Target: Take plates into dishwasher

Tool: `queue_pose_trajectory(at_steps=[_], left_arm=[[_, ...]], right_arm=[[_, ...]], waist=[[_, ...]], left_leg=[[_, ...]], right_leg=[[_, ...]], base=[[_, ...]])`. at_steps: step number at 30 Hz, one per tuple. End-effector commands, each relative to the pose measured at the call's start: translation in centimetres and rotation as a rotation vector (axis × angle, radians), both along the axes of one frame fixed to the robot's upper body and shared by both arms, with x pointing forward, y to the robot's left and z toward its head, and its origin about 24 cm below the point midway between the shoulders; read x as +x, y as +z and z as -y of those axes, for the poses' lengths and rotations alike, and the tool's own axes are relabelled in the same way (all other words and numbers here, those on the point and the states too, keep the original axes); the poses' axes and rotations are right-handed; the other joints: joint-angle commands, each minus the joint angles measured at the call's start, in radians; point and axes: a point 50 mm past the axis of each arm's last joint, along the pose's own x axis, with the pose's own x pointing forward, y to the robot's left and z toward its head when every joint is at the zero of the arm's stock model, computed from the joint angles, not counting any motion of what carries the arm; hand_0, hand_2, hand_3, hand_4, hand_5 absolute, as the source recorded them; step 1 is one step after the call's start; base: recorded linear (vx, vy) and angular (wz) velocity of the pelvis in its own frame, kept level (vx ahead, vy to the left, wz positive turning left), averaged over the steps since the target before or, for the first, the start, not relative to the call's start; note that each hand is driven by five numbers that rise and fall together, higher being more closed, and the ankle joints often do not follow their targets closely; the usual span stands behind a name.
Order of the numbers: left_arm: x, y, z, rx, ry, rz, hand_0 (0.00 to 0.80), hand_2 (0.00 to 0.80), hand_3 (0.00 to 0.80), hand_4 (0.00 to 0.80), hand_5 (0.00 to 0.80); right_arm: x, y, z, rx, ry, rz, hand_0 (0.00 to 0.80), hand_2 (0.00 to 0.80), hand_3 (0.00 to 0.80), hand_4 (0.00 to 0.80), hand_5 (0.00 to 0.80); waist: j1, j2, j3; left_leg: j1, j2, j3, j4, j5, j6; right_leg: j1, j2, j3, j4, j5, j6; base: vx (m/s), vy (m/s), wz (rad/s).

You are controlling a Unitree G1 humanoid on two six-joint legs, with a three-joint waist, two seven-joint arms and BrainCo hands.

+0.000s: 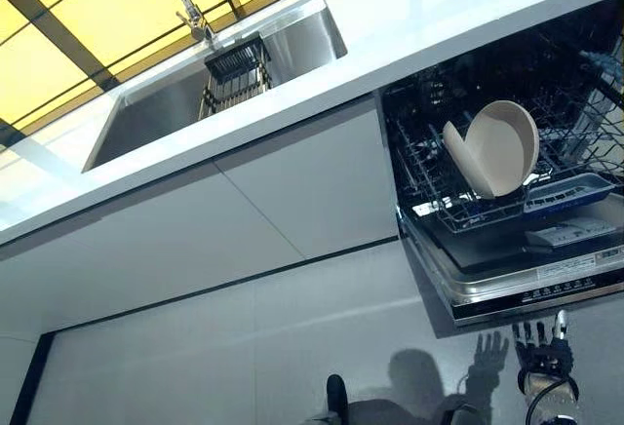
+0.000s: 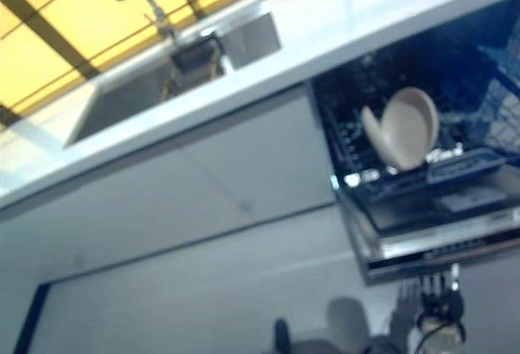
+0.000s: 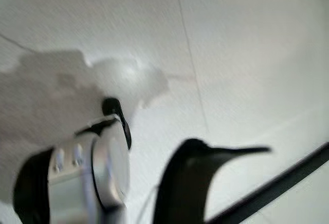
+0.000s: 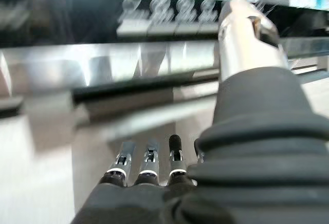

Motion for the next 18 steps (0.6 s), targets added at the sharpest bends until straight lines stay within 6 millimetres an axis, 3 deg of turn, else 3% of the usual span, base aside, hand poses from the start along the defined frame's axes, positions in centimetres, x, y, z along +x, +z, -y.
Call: queue_pose_trajectory(at_steps=[1, 2, 6, 13, 18], left_arm=[[-0.6, 0.0, 0.2, -0.029, 0.020, -0.005, 0.000, 0.000, 0.000, 0.000, 0.000], [-0.8, 0.0, 0.2, -0.033, 0.017, -0.011, 0.000, 0.000, 0.000, 0.000, 0.000], [-0.9, 0.0, 0.3, -0.040, 0.012, -0.018, 0.000, 0.000, 0.000, 0.000, 0.000], [-2.1, -0.4, 0.3, -0.059, -0.005, -0.070, 0.000, 0.000, 0.000, 0.000, 0.000], [-2.5, -0.4, -0.1, -0.050, -0.022, -0.089, 0.000, 0.000, 0.000, 0.000, 0.000]], right_arm=[[2.5, 7.5, 2.3, -0.122, -0.039, 0.312, 0.000, 0.000, 0.000, 0.000, 0.000], [3.4, 9.2, 2.1, -0.144, -0.017, 0.368, 0.000, 0.000, 0.000, 0.000, 0.000], [4.5, 11.1, 1.7, -0.170, 0.017, 0.422, 0.000, 0.000, 0.000, 0.000, 0.000], [8.3, 19.7, -1.2, -0.313, 0.177, 0.567, 0.000, 0.000, 0.000, 0.000, 0.000], [9.2, 24.4, -2.8, -0.389, 0.230, 0.661, 0.000, 0.000, 0.000, 0.000, 0.000]], waist=[[0.015, 0.013, 0.032], [0.021, 0.021, 0.029], [0.030, 0.028, 0.025], [0.077, 0.035, 0.002], [0.108, 0.031, -0.007]], left_leg=[[-0.030, -0.063, 0.023, 0.181, -0.153, 0.061], [-0.035, -0.065, 0.024, 0.189, -0.155, 0.063], [-0.039, -0.068, 0.025, 0.194, -0.155, 0.064], [-0.020, -0.071, 0.017, 0.198, -0.151, 0.064], [-0.008, -0.076, -0.001, 0.187, -0.145, 0.065]], right_leg=[[0.052, 0.016, -0.048, 0.006, -0.015, -0.079], [0.045, 0.009, -0.045, 0.023, -0.023, -0.080], [0.041, 0.005, -0.043, 0.035, -0.029, -0.082], [0.068, -0.009, -0.057, 0.060, -0.050, -0.090], [0.086, -0.012, -0.073, 0.067, -0.056, -0.090]], base=[[0.060, 0.085, 0.06], [0.042, 0.067, 0.10], [0.035, 0.041, 0.05], [0.092, 0.064, -0.02], [0.072, 0.003, 0.02]])
